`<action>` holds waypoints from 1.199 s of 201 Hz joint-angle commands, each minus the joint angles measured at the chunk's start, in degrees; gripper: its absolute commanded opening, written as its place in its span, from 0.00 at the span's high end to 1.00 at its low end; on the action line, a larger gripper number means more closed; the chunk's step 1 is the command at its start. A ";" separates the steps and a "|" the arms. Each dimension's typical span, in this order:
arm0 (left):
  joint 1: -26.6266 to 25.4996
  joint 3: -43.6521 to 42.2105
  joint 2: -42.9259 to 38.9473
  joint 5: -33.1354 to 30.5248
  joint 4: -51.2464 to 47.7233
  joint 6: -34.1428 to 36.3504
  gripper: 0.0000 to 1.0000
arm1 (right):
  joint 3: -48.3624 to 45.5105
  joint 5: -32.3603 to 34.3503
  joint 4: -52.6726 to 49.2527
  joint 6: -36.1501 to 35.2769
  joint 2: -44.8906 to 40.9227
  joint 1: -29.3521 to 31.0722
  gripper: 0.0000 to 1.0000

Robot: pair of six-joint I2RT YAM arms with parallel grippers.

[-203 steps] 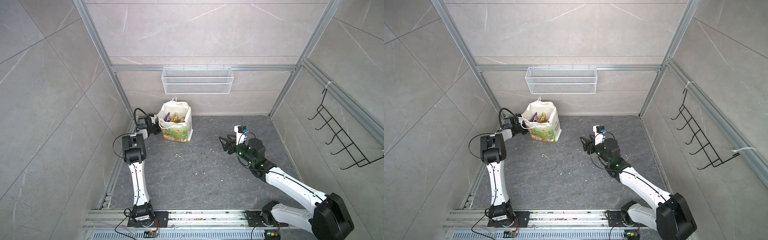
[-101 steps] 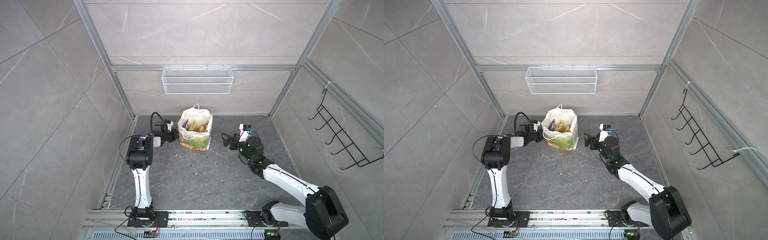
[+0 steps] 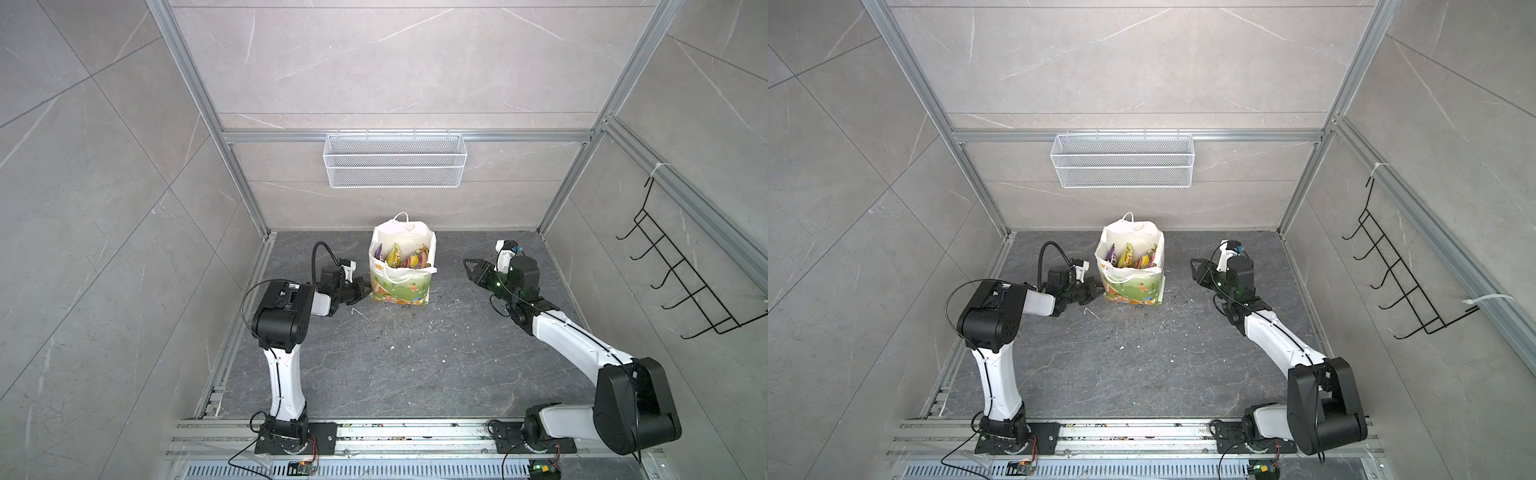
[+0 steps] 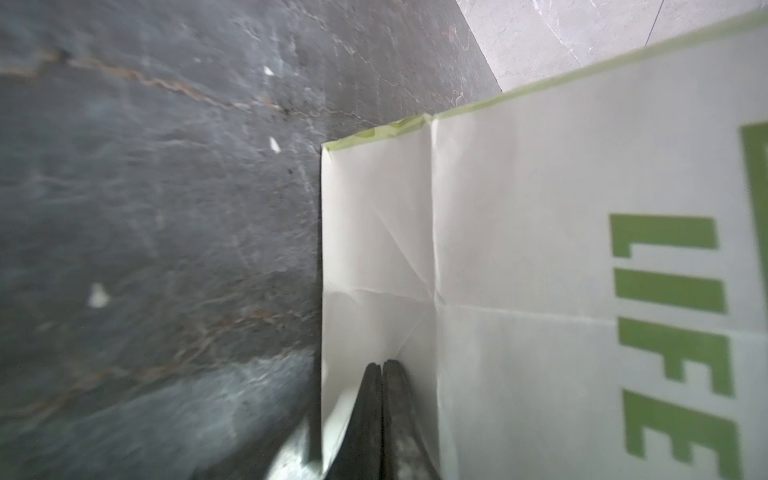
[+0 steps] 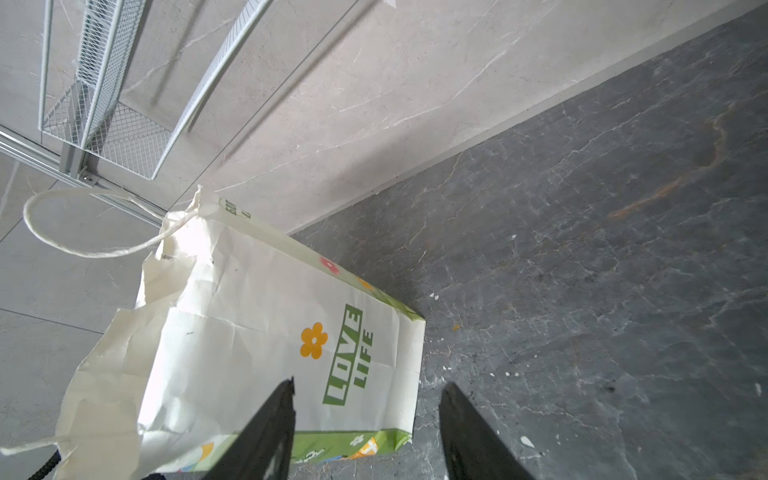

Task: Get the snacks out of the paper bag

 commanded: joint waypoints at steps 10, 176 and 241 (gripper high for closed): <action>-3.46 1.50 -2.34 2.00 5.66 -1.29 1.00 | 1.63 -2.02 -2.17 -1.34 -0.09 0.13 0.41; -2.74 20.23 -36.80 -8.24 -42.34 28.69 0.54 | -6.52 -5.58 -11.06 -12.79 -23.15 0.16 0.34; -2.64 53.36 -13.95 5.36 -62.29 47.58 0.25 | -6.64 -9.06 -12.80 -16.99 -26.89 2.65 0.33</action>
